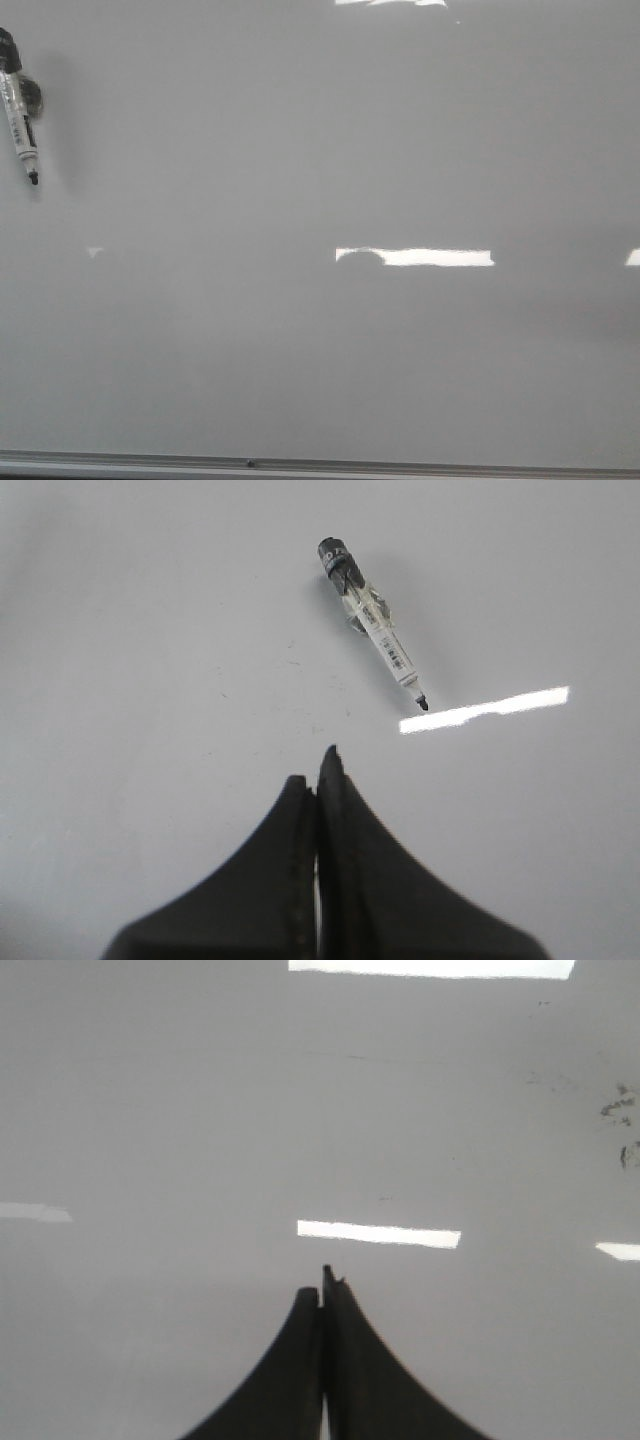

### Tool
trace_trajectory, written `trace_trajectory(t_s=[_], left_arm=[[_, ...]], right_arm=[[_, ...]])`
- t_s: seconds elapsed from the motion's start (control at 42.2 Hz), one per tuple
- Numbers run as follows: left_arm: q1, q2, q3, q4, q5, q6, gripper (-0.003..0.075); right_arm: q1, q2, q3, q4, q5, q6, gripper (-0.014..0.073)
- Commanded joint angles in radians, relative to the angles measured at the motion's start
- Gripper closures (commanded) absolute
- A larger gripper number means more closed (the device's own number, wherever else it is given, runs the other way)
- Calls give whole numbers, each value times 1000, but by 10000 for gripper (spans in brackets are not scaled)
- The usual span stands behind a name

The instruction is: Write number 4 on whiteboard

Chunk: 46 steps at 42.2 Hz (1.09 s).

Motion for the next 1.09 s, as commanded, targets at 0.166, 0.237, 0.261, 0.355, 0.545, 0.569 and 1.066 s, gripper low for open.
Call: trace_trajectory(t_s=[0.166, 0.237, 0.261, 0.355, 0.545, 0.569, 1.066], left_arm=[[-6, -15, 1, -42, -146, -7, 741], [-6, -15, -19, -120, -156, -7, 741], [-6, -15, -30, -137, -153, -7, 741], [-6, -13, -102, -163, -124, -7, 741], [-6, 32, -289, -163, -10, -7, 741], [-6, 43, -313, -163, 8, -7, 741], [-6, 374, -686, -163, 207, -7, 741]], right_arm=[[-5, -18, -16, -4, -97, 0, 662], [-5, -18, -25, 20, -84, 1, 662], [-5, -18, -30, 28, -76, 1, 662], [-5, -17, -78, 33, -23, 1, 662], [-5, 26, -232, 42, 95, 1, 662], [-5, 39, -264, 42, 122, 1, 662], [-5, 409, -691, 42, 453, 1, 662]])
